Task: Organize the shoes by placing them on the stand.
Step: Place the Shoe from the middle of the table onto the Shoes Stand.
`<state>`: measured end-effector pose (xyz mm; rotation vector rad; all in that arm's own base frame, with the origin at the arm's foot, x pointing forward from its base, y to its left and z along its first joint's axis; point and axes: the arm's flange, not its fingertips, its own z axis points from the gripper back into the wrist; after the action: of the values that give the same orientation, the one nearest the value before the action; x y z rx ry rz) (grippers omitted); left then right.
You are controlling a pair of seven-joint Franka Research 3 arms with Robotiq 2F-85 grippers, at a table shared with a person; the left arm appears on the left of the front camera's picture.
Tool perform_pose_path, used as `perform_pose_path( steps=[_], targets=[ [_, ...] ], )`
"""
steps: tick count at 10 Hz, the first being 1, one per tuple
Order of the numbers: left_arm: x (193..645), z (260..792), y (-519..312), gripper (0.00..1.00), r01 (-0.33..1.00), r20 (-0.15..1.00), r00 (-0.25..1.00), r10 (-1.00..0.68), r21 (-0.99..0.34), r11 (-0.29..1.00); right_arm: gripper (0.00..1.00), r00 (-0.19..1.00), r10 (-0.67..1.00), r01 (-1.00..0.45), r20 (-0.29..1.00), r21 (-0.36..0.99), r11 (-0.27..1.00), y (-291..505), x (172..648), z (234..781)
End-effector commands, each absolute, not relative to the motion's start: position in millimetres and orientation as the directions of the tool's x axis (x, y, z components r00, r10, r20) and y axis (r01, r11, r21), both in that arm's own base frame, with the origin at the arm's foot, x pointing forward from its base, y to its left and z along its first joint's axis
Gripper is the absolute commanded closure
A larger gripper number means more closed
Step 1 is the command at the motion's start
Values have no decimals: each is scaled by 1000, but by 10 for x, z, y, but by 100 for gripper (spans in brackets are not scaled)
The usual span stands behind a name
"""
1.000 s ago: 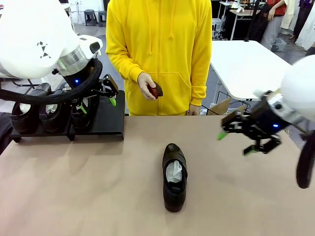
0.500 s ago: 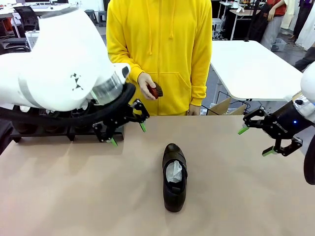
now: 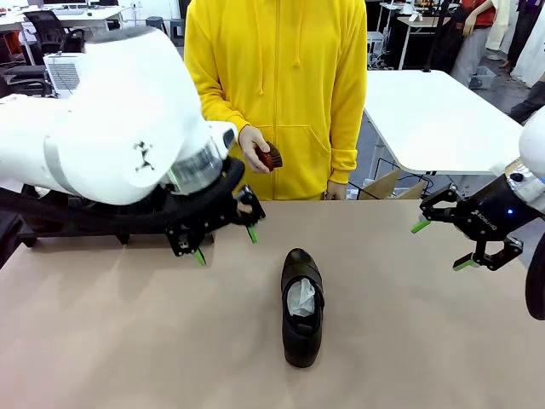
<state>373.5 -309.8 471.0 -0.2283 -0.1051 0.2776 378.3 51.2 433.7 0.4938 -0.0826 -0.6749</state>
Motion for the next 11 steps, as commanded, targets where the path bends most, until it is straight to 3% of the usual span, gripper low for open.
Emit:
perform_pose_path(
  steps=[1, 5, 11],
  targets=[
    [3546, 4536, -3383, 0, -103, 125, 985, 120, -135, 986, 0, 793, -605, 562, -71, 469, 681, 506, 3791, 4342],
    [3357, 4216, -3835, 0, 152, 209, 968, -142, -31, 988, 0, 793, -605, 562, -71, 469, 681, 506, 3791, 4342],
    [3317, 3870, -4106, 0, 124, 144, 983, -112, -75, 989, 0, 793, -605, 562, -71, 469, 681, 506, 3791, 4342]
  ],
)
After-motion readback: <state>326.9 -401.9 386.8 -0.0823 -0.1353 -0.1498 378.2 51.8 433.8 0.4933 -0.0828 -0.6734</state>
